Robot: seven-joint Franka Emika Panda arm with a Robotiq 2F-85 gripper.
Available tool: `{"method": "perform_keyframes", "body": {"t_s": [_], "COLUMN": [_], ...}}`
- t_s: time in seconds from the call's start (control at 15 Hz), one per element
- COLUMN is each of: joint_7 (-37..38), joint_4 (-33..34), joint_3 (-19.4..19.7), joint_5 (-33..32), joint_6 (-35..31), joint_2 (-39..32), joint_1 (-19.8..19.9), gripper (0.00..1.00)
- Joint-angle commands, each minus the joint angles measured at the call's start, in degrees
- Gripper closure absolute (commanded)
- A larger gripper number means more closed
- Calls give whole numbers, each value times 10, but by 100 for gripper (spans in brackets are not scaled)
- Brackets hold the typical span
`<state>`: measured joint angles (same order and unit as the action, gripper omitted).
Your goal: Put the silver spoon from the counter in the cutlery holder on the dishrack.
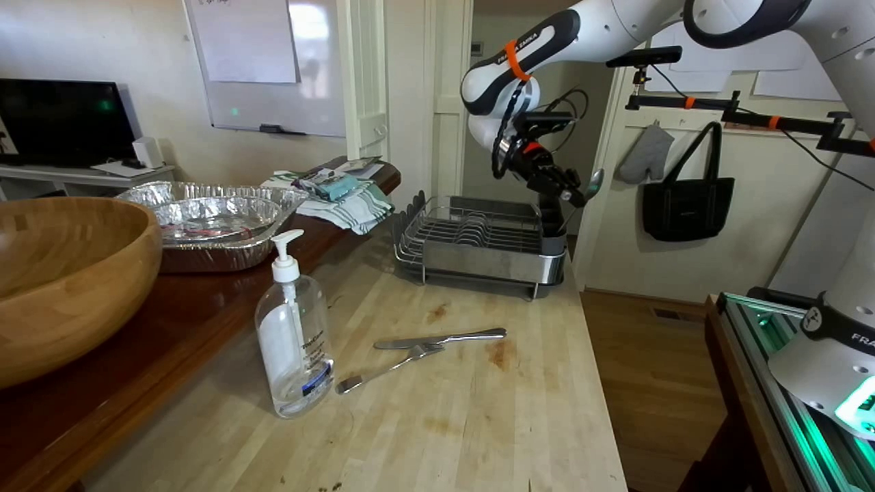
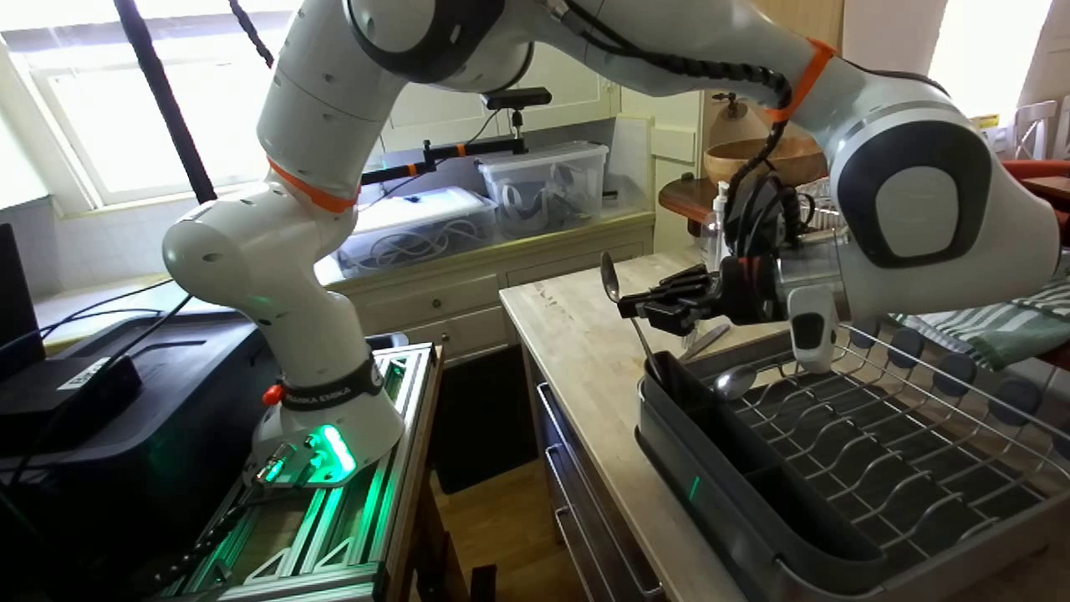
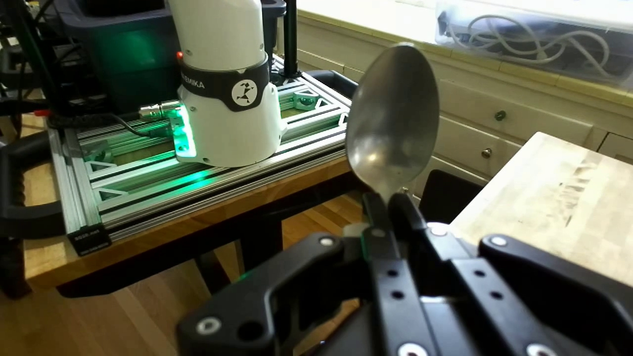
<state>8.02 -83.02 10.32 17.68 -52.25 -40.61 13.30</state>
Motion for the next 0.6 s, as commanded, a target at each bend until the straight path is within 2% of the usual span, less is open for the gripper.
{"method": "perform_keyframes", "body": {"t_s": [0.0, 0.53], "joint_7": [7, 19], "joint_4": [24, 40], "joint_3": [4, 6], "joint_5": [-3, -5], "joint_6": [8, 8], "joint_2": [-20, -40], "joint_1": [4, 2], "gripper": [98, 98]}}
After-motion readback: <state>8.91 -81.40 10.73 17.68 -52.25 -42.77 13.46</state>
